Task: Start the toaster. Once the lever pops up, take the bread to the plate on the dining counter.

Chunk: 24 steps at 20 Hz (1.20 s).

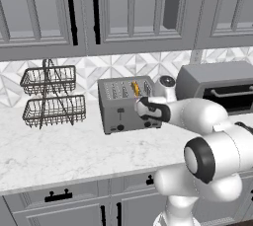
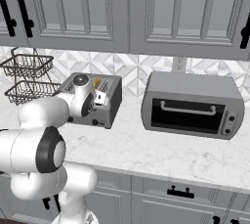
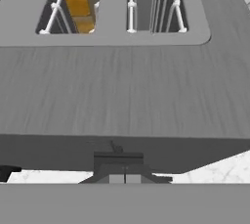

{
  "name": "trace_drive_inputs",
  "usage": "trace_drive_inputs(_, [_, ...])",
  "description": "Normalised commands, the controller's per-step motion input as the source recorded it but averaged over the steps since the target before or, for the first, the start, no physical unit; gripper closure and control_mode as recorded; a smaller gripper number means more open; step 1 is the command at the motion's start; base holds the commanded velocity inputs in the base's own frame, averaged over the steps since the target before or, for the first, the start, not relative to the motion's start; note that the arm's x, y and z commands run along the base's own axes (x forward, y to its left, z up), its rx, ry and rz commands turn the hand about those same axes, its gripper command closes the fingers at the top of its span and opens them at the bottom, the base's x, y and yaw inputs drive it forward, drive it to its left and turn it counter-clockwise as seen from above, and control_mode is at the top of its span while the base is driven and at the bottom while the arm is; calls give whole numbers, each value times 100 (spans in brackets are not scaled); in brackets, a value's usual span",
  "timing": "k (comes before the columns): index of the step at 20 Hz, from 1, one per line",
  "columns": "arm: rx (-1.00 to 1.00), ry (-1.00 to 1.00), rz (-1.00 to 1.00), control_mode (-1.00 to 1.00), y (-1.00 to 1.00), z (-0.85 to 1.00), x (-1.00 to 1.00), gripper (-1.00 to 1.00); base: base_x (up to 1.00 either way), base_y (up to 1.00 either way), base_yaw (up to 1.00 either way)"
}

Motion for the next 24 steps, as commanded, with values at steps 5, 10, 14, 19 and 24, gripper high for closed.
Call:
trace_drive_inputs(5, [0,0,0,-100,0,-36,0,100,0,0,0])
trace_drive_inputs(10, [0,0,0,-100,0,-43,0,100,0,0,0])
trace_drive_inputs(14, [0,0,0,-100,0,-43,0,100,0,0,0])
trace_drive_inputs(19, [0,0,0,-100,0,-50,0,100,0,0,0])
trace_drive_inputs(24, [0,0,0,-100,0,-68,0,100,0,0,0])
